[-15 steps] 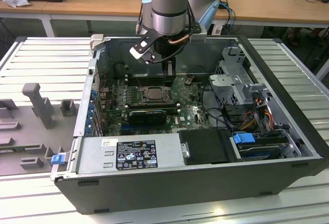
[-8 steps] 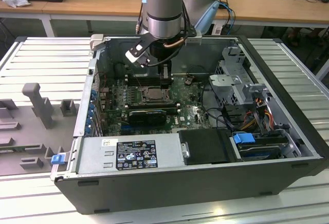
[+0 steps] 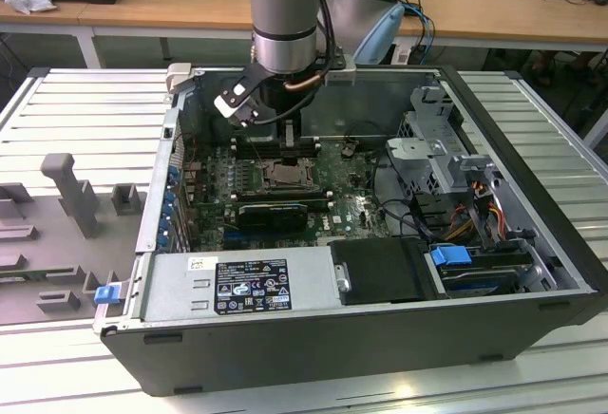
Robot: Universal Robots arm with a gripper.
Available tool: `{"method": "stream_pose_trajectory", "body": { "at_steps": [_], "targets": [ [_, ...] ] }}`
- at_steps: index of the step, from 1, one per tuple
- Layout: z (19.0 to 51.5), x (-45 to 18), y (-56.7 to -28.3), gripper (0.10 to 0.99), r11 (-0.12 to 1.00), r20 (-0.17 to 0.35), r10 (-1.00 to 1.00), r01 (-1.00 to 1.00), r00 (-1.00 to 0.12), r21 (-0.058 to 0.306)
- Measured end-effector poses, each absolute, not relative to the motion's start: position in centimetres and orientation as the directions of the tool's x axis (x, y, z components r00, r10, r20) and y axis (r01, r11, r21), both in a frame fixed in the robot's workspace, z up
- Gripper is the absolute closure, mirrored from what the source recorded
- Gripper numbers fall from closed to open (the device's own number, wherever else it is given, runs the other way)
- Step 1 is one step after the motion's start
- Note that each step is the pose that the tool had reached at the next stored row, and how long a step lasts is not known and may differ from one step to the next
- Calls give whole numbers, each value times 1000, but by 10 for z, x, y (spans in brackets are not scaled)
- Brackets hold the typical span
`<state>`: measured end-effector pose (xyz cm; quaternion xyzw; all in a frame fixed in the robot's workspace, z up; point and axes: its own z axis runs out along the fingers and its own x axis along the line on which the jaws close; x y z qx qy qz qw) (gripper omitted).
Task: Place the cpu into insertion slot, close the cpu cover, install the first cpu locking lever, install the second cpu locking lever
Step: 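Close the cpu cover, then install the first cpu locking lever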
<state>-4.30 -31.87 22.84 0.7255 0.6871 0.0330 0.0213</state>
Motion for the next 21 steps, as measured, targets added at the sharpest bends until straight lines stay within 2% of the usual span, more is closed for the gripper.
{"method": "stream_pose_trajectory", "body": {
  "at_steps": [21],
  "targets": [
    [246,-45,-319,980,-55,19,998,996,54,76]
  ]
}}
